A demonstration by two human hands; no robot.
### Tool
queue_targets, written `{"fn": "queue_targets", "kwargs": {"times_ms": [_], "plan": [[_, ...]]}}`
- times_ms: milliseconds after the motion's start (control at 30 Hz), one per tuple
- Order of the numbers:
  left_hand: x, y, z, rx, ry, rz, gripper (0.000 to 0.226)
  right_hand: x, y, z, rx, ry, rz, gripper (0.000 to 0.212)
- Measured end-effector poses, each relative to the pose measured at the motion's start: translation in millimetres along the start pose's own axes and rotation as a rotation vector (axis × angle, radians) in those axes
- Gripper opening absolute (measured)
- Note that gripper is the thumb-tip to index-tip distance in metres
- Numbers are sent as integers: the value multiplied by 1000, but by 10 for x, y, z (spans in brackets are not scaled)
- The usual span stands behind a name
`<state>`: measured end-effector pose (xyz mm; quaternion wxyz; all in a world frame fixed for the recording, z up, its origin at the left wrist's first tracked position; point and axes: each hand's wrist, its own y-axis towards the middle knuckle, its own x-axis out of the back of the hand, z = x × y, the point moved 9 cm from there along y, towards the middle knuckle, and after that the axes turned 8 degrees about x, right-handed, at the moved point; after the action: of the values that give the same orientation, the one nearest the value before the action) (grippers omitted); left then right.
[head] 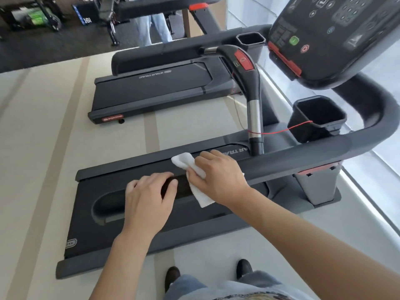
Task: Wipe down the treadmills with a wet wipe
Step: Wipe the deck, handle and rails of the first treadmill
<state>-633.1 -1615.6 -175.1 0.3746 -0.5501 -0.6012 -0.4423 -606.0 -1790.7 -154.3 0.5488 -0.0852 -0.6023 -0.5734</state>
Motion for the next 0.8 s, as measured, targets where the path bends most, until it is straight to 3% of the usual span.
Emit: {"fn": "queue_targets", "kwargs": {"times_ms": [400, 600, 800], "plan": [[-492, 154, -1054, 13, 83, 43, 52, 971, -528, -1447, -106, -149, -123, 41], [-449, 120, -1039, -68, 51, 103, 54, 847, -492, -1339, -189, -213, -145, 37], [-214, 33, -682, -70, -19, 100, 37, 399, -274, -751, -165, -190, -78, 38]]}}
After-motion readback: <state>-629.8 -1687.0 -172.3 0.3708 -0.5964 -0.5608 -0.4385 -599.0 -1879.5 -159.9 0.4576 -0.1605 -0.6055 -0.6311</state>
